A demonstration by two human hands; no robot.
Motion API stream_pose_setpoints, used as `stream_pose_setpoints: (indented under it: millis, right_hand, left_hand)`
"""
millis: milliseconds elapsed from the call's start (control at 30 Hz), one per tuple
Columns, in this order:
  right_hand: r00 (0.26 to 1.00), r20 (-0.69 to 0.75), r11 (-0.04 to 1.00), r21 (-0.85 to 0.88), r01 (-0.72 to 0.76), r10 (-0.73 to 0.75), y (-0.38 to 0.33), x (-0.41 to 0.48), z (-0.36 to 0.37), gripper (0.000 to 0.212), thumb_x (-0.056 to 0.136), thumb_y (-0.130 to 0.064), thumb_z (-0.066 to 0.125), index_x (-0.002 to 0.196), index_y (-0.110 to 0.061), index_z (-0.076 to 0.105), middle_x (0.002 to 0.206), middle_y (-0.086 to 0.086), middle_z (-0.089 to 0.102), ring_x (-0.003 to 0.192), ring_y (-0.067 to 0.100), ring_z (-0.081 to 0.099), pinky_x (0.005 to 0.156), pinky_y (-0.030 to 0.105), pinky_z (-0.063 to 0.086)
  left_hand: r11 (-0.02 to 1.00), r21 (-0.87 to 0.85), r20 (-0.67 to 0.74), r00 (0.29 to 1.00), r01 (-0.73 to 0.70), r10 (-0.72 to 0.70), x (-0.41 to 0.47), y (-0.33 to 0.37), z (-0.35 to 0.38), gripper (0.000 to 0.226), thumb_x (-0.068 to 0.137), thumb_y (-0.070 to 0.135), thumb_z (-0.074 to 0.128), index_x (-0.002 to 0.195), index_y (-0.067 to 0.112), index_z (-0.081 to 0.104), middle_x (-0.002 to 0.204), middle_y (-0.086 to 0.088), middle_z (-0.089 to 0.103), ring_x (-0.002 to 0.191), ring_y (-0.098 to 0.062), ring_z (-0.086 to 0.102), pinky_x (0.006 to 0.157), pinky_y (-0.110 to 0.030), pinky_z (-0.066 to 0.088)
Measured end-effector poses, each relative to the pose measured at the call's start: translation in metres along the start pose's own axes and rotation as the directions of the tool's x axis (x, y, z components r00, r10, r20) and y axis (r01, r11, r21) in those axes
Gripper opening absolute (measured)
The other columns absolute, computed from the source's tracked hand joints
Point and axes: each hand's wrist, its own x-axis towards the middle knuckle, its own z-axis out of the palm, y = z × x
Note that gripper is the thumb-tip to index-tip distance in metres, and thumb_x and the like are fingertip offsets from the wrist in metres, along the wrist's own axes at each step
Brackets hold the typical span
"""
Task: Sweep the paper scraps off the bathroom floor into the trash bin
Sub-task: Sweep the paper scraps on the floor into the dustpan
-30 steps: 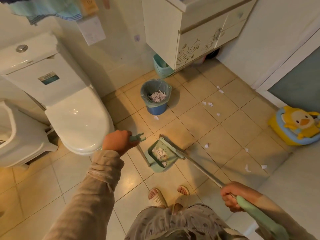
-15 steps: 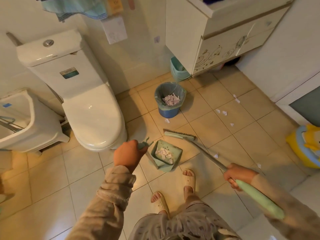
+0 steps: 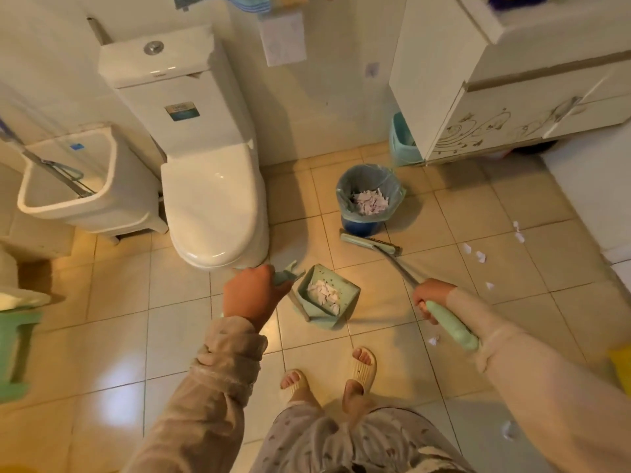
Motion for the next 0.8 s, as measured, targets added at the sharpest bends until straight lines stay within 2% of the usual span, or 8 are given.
stream_pose_setpoints:
  millis: [133,233,333,433,500,567,667,800]
  right_hand:
    - [0.998,0.05,0.99,-0.136,-0.043,0.05,-0.013,0.013,0.0,0.027,0.086,-0.011,0.041,0.06,-0.009,0.047,0.028,0.002,0.045,0.05,0.018,0.037,0.053,0.026,0.034]
    - [0.999,0.048,0.907,-0.42,0.003,0.019,-0.02,0.017,0.016,0.034,0.09,-0.006,0.039,0.119,0.002,0.054,0.06,0.01,0.052,0.054,0.018,0.042,0.054,0.027,0.038]
    - [0.999,0.035,0.775,-0.632,0.023,-0.001,-0.01,0.009,0.022,0.045,0.089,-0.004,0.042,0.133,0.003,0.047,0.08,0.012,0.058,0.055,0.016,0.042,0.051,0.024,0.037]
    - [0.995,0.103,0.757,-0.65,0.069,-0.002,0.005,0.0,0.006,0.038,0.087,-0.001,0.041,0.123,0.007,0.05,0.058,0.006,0.052,0.04,0.013,0.047,0.044,0.021,0.039]
    - [0.989,0.146,0.834,-0.549,0.054,0.032,0.018,-0.007,-0.013,0.014,0.086,0.0,0.04,0.084,0.003,0.054,0.035,0.002,0.048,0.025,0.009,0.042,0.041,0.021,0.039]
    - [0.981,0.19,0.911,-0.41,0.05,0.032,0.032,-0.014,-0.036,0.028,0.085,0.002,0.04,0.059,-0.006,0.041,0.024,-0.001,0.038,0.021,0.009,0.037,0.037,0.014,0.035]
    - [0.976,0.214,0.948,-0.316,0.043,0.027,0.042,-0.023,-0.067,0.03,0.086,0.002,0.043,0.058,-0.007,0.039,0.029,0.001,0.036,0.022,0.009,0.034,0.035,0.009,0.03]
    - [0.982,0.187,0.927,-0.37,0.063,0.008,0.034,-0.027,-0.075,0.026,0.085,-0.002,0.046,0.06,-0.007,0.041,0.036,0.003,0.037,0.024,0.01,0.036,0.036,0.011,0.031]
  left_hand:
    - [0.999,-0.028,0.04,0.998,0.041,-0.04,-0.001,0.016,0.006,0.044,0.091,0.052,0.046,0.1,0.012,0.063,0.094,-0.007,0.07,0.084,-0.024,0.066,0.076,-0.035,0.056]
    - [0.999,0.003,0.046,0.998,0.038,-0.038,0.002,0.022,0.005,0.046,0.091,0.052,0.045,0.102,0.011,0.063,0.095,-0.008,0.07,0.086,-0.026,0.067,0.078,-0.037,0.056]
    - [0.998,0.004,0.045,0.997,0.055,-0.056,0.005,0.019,0.003,0.046,0.091,0.052,0.046,0.101,0.011,0.064,0.096,-0.008,0.07,0.087,-0.026,0.066,0.079,-0.037,0.056]
    - [0.998,-0.013,0.034,0.997,0.063,-0.063,0.005,0.015,0.003,0.045,0.091,0.052,0.047,0.099,0.011,0.065,0.095,-0.008,0.07,0.086,-0.026,0.066,0.079,-0.036,0.056]
    - [0.999,-0.011,0.027,0.998,0.053,-0.053,0.005,0.017,0.005,0.044,0.09,0.052,0.048,0.098,0.012,0.065,0.094,-0.009,0.07,0.085,-0.026,0.066,0.078,-0.036,0.055]
    - [0.999,-0.018,0.018,0.999,0.048,-0.048,0.005,0.017,0.006,0.044,0.09,0.052,0.048,0.097,0.012,0.066,0.092,-0.008,0.07,0.084,-0.026,0.066,0.076,-0.035,0.054]
    - [0.998,-0.025,0.014,0.999,0.05,-0.05,0.005,0.014,0.008,0.046,0.09,0.053,0.048,0.096,0.012,0.066,0.091,-0.009,0.07,0.083,-0.026,0.066,0.074,-0.035,0.052]
    - [0.999,-0.022,0.004,0.999,0.047,-0.047,0.006,0.012,0.009,0.046,0.089,0.054,0.048,0.097,0.012,0.066,0.091,-0.008,0.07,0.082,-0.026,0.066,0.074,-0.034,0.053]
